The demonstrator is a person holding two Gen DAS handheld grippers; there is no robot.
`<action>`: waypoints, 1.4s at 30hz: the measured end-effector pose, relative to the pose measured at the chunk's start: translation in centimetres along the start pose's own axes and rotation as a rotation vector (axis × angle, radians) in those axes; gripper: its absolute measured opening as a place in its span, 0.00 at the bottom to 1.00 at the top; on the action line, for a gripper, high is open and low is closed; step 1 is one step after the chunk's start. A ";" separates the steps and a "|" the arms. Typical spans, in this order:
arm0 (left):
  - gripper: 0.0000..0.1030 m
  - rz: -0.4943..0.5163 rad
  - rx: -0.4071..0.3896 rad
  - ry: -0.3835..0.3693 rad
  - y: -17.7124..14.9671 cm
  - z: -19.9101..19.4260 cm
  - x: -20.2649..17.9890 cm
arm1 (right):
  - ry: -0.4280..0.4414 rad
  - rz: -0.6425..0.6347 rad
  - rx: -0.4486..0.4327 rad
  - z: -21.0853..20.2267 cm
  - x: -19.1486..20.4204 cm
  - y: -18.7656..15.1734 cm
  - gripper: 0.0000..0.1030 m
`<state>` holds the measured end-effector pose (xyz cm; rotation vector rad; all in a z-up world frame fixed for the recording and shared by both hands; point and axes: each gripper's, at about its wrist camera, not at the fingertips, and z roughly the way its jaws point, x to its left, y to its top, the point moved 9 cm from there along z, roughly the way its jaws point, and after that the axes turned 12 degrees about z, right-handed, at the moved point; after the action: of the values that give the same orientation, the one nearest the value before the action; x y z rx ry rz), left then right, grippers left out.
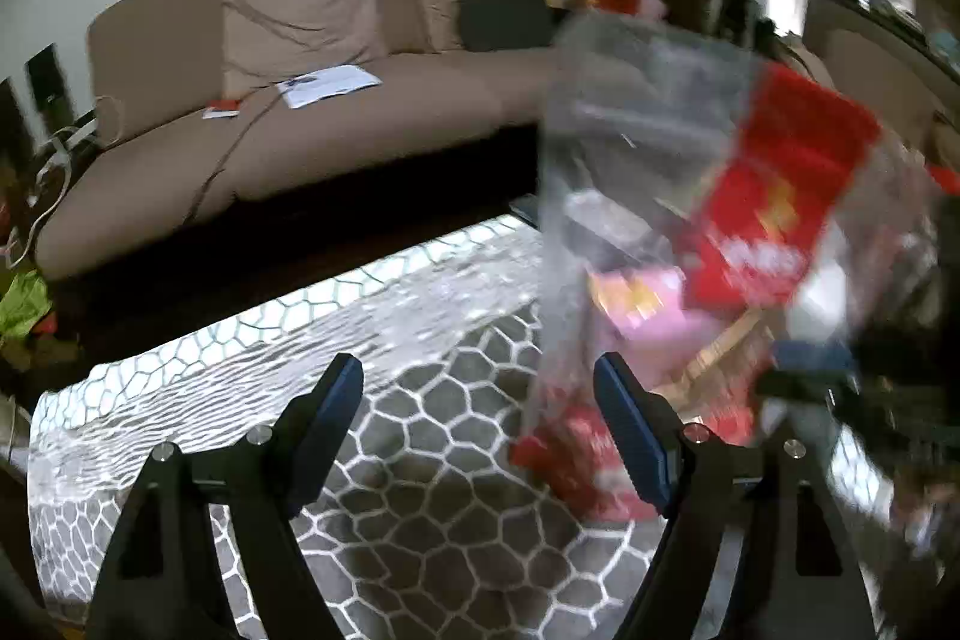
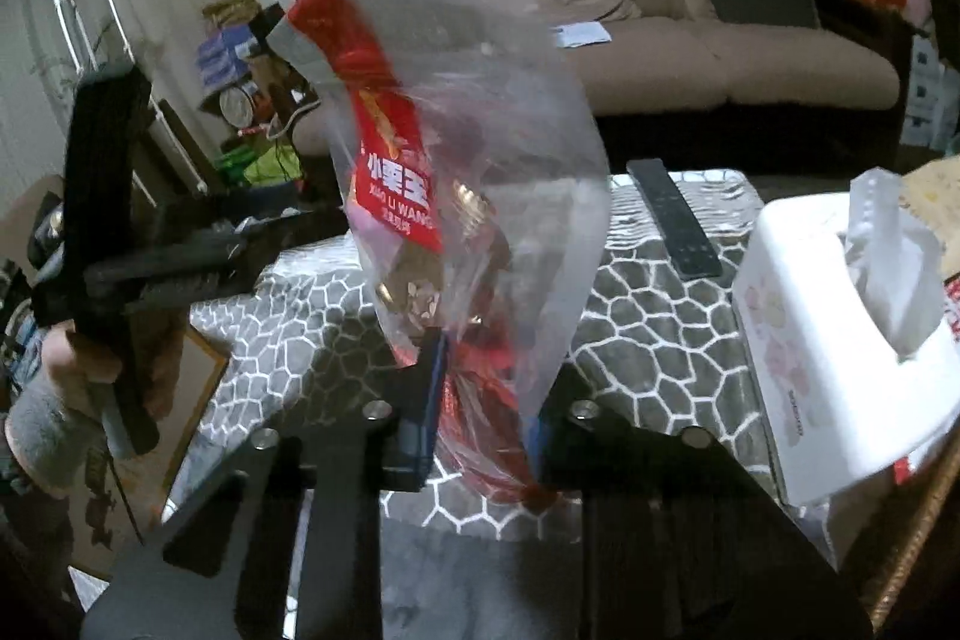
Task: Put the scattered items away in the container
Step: 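Grasp the snack bag with the left gripper while the right gripper grasps it too, then lift and carry the snack bag toward the cardboard box with both grippers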
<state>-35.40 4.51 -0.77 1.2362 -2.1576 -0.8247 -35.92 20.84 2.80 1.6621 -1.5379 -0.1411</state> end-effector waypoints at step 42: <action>0.21 -0.172 -0.173 -0.257 -3.0 -19.1 -7.6 | 0.117 -0.062 -0.001 -12.9 9.6 -4.7 0.12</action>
<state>-17.12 5.24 9.07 1.2983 -2.1390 -1.2769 -22.38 18.33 12.30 1.6884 -1.3992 -0.0760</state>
